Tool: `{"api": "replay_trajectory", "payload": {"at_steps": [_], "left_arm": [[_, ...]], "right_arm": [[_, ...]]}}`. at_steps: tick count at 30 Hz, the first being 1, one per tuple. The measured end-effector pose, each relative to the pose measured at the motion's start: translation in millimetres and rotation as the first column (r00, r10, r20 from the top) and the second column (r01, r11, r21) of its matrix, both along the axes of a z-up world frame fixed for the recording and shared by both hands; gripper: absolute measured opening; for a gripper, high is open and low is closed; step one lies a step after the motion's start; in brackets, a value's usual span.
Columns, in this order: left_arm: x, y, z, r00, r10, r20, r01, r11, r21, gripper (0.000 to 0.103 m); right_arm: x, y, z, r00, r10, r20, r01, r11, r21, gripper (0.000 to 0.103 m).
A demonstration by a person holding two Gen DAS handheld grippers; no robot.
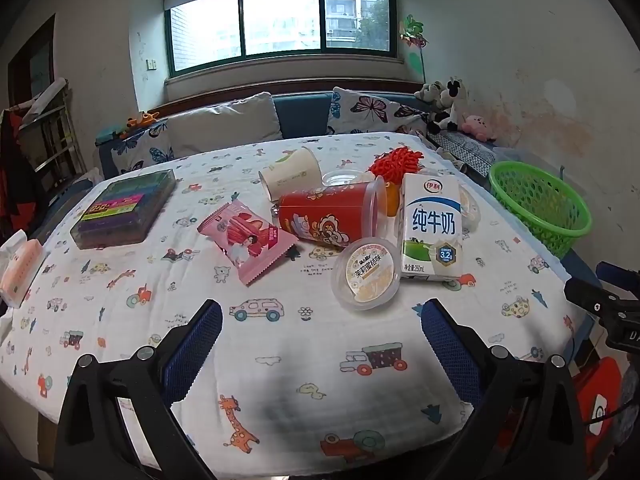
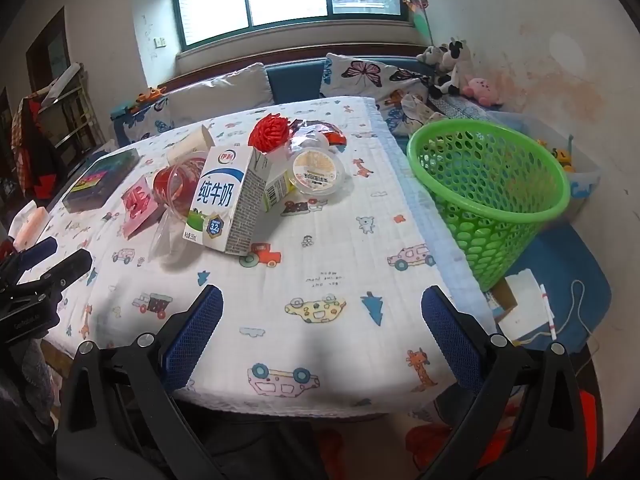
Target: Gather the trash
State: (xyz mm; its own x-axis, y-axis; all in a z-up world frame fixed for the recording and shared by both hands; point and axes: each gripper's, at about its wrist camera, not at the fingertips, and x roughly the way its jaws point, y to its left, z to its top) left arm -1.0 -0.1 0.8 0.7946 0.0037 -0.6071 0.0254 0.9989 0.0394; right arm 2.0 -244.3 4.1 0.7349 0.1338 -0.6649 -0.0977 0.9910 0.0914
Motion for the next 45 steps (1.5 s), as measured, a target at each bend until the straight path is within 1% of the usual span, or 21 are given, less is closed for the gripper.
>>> {"api": "replay_trajectory", "payload": {"at_steps": [17,45], "left_arm": [[-0.6,-4.0,0.5,1.000,-0.001,0.001,0.001,1.000,0.001,0.097],[6.0,-3.4,-7.2,1.000,-0.006,-0.011,0.006,1.000,0.002,0.097]], "right_arm": [[4.0,6.4,-1.6,1.000,0.003,-0.004,-0.003,1.000,-0.010,0.099],[8.9,6.3,-3.8,1.000,0.007,-0.013,-0.007,1.000,-0.007,0.099]]}}
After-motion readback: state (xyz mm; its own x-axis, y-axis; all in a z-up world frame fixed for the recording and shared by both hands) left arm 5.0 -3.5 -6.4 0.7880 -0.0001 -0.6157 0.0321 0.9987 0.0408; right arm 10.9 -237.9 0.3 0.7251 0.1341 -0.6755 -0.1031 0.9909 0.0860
